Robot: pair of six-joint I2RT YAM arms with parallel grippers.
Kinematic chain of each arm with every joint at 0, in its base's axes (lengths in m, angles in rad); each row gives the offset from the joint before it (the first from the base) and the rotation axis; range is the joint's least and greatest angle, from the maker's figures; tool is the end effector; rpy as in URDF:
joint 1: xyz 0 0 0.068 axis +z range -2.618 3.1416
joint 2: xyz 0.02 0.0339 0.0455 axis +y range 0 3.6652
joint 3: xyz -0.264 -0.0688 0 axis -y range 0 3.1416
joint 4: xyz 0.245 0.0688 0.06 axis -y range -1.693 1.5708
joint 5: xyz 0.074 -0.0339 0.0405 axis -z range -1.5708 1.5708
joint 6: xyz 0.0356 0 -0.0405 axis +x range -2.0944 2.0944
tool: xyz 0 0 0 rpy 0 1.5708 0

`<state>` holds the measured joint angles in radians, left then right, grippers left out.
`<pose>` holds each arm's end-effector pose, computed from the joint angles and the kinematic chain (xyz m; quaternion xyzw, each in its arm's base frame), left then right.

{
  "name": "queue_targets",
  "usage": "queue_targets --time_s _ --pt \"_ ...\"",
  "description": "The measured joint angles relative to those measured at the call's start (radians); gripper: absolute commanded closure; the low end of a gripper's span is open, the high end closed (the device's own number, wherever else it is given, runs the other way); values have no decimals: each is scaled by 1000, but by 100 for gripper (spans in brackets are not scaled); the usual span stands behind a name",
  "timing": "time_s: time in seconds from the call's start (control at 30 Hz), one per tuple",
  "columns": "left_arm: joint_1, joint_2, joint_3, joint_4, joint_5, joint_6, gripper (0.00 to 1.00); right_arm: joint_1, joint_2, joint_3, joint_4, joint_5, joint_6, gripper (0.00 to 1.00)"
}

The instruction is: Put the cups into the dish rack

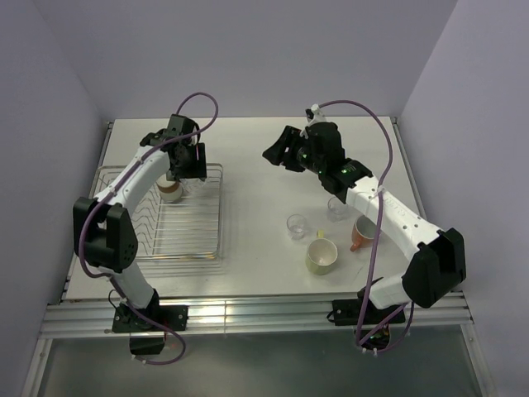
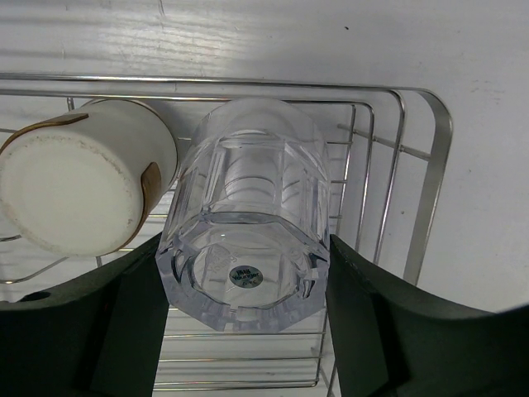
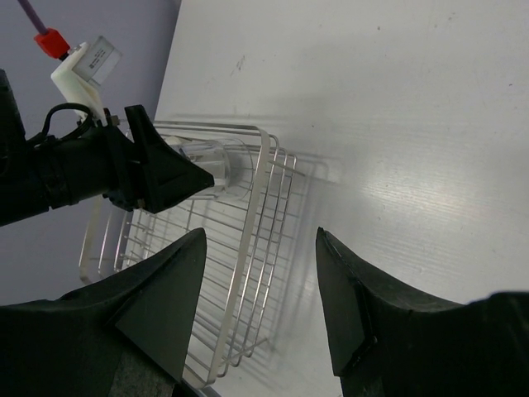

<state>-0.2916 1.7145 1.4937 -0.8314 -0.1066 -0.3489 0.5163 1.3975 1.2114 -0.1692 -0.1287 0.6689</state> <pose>0.3499 -0.1011 0.2847 -0.0413 0.9644 -0.0317 0.2592 0.2837 0.1663 0.3492 0.0258 0.8197 0.3621 0.4432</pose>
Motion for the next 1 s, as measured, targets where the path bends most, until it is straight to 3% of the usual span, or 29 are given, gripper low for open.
queue_targets --time_s 1.0 --pt "-5 64 0 4 -43 -4 84 0 30 -8 21 -11 2 37"
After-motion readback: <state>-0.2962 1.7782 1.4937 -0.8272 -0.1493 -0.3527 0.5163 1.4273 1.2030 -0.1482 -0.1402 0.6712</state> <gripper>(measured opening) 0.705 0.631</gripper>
